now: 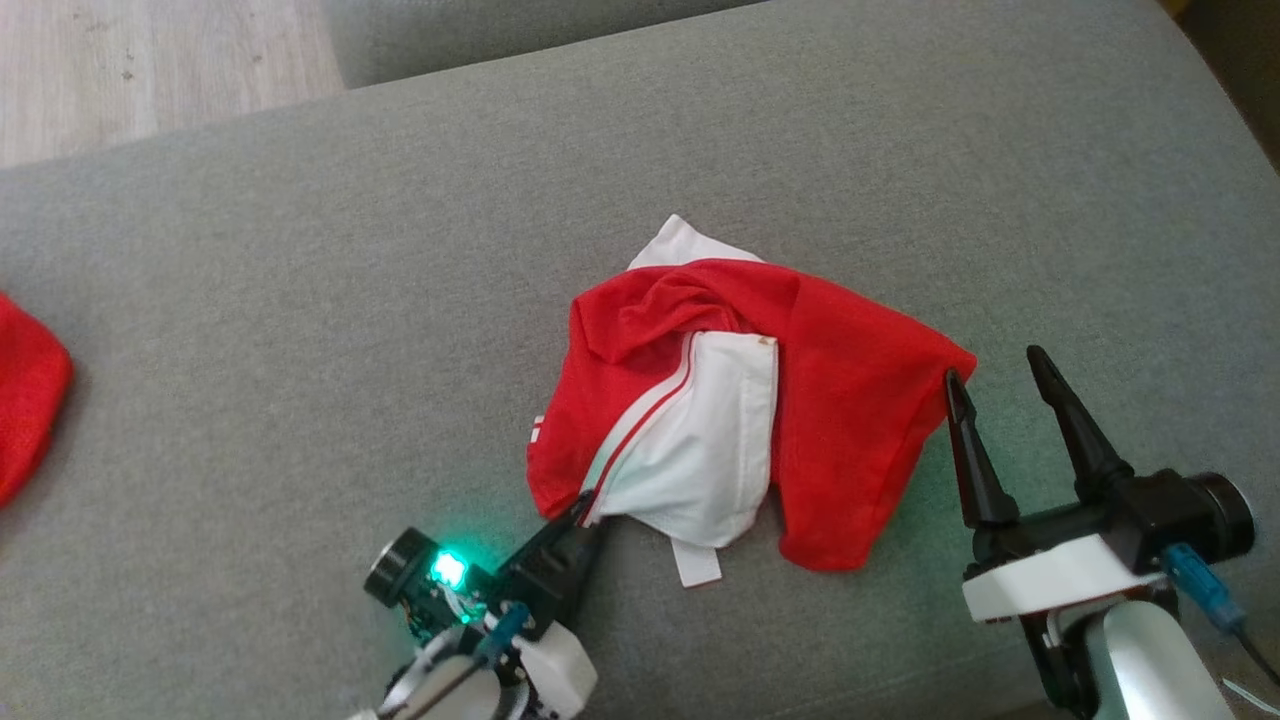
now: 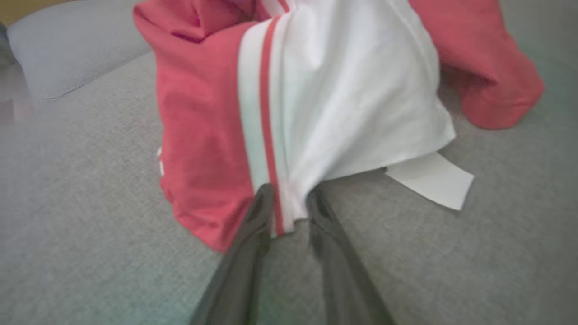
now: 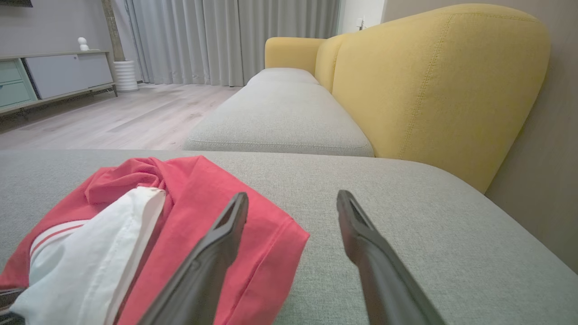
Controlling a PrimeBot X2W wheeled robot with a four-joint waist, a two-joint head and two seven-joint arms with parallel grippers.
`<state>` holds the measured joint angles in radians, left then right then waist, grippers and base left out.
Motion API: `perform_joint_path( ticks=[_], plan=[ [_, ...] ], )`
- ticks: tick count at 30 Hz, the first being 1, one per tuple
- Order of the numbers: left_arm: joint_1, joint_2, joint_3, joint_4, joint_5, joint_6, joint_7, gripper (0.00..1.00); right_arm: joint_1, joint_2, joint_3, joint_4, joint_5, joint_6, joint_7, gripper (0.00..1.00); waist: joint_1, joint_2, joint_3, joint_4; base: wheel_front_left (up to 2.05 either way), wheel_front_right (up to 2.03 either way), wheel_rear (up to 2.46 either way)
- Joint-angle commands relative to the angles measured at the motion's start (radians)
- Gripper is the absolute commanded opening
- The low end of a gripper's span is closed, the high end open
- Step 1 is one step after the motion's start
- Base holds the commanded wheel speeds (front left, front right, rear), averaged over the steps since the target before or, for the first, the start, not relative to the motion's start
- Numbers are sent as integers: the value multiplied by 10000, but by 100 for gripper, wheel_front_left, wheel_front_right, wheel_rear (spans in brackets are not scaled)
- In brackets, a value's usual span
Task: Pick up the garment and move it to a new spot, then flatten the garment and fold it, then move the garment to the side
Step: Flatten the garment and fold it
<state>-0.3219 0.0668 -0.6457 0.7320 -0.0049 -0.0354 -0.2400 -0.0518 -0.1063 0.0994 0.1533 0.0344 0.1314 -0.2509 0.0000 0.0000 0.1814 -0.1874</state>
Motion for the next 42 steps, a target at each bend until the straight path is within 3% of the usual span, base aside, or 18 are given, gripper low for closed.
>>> perform_joint_path(
  ticks=[1, 2, 10, 15, 20, 26, 35, 42],
  plan=[
    [-281, 28, 210, 208, -70, -25, 54, 7, -374, -55, 217, -275, 53, -7, -109, 100, 0, 0, 6, -24, 0, 0, 0],
    [-312, 9, 194, 284, -119, -47, 41, 0, -366, -51, 193, -267, 58, -7, -109, 100, 0, 0, 3, -30, 0, 0, 0],
    [-62, -65, 657, -503, -1214, -371, -87, 0, -141, -23, -37, -214, 57, -7, -109, 100, 0, 0, -228, 130, 0, 0, 0],
    [611, 140, 1967, -3416, -3033, -541, 270, 0, 101, -25, -255, -191, 21, -7, -109, 100, 0, 0, -488, 508, 0, 0, 0],
    [821, 830, 3043, -7204, -4687, -624, 2094, 0, 73, -47, -233, -169, 6, -7, -109, 100, 0, 0, -694, 833, 0, 0, 0],
    [-284, 1437, 4275, -9728, -5917, -162, 3996, 0, -190, -102, 75, -54, 1, -7, -109, 100, 0, 0, -903, 1002, 0, 0, 0],
    [-2771, 2108, 4956, -10634, -5916, 291, 5375, 0, -590, -116, 283, 81, 68, -7, -109, 100, 0, 0, -1054, 913, 0, 0, 0],
    [-3848, 2092, 4598, -9996, -6462, -68, 6099, 0, -687, -73, 440, 135, 127, -7, -109, 100, 0, 0, -1045, 680, 0, 0, 0]
  ],
)
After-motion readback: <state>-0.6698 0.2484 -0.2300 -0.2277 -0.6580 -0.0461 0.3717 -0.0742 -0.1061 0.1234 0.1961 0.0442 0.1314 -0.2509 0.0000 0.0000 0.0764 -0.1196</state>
